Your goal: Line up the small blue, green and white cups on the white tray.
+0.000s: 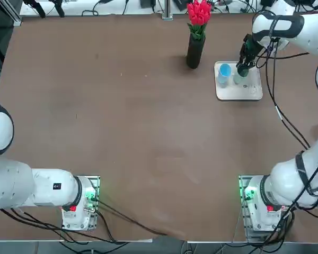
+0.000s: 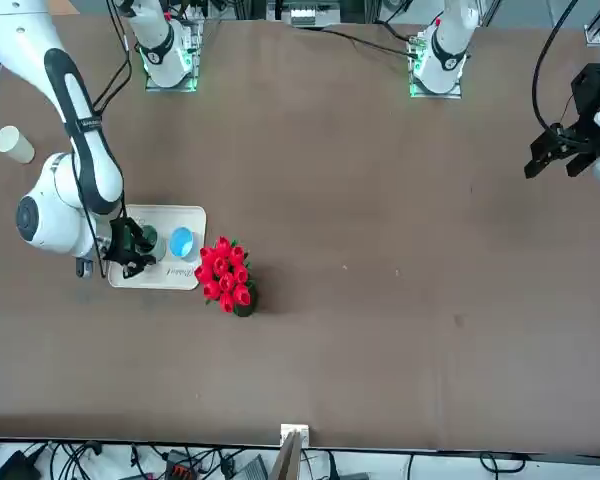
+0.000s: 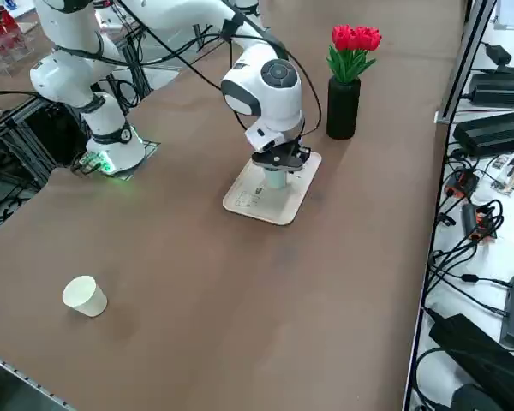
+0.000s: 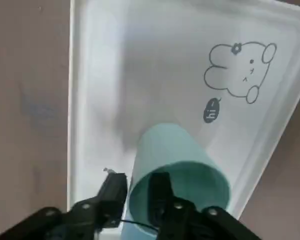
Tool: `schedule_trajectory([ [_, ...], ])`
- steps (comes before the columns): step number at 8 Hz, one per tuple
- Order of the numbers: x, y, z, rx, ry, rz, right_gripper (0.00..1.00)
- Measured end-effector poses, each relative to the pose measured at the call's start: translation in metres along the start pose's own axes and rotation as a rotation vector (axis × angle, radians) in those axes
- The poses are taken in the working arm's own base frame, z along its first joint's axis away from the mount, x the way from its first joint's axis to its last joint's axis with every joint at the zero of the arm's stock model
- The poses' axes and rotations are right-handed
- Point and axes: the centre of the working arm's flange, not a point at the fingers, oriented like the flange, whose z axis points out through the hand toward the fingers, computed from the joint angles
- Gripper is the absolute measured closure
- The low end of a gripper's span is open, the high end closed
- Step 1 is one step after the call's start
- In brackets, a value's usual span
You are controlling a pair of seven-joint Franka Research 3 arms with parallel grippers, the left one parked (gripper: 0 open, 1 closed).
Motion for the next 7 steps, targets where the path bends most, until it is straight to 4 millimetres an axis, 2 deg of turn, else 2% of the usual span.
schedule_trajectory([
  [1,-0.002,-0.002,-0.004,0.008,0.002,0.002,0.46],
  [3,-0.008,-0.003,-0.031,0.022,0.006,-0.006,0.1],
  [4,-0.011,-0.003,-0.051,0.017,0.004,-0.01,0.0],
  [5,-0.009,-0.001,-0.074,0.001,0.0,-0.004,0.0],
  [6,0.004,0.005,-0.097,-0.017,-0.003,0.024,0.0],
  [7,0.033,0.015,-0.116,-0.025,0.01,0.07,0.0],
])
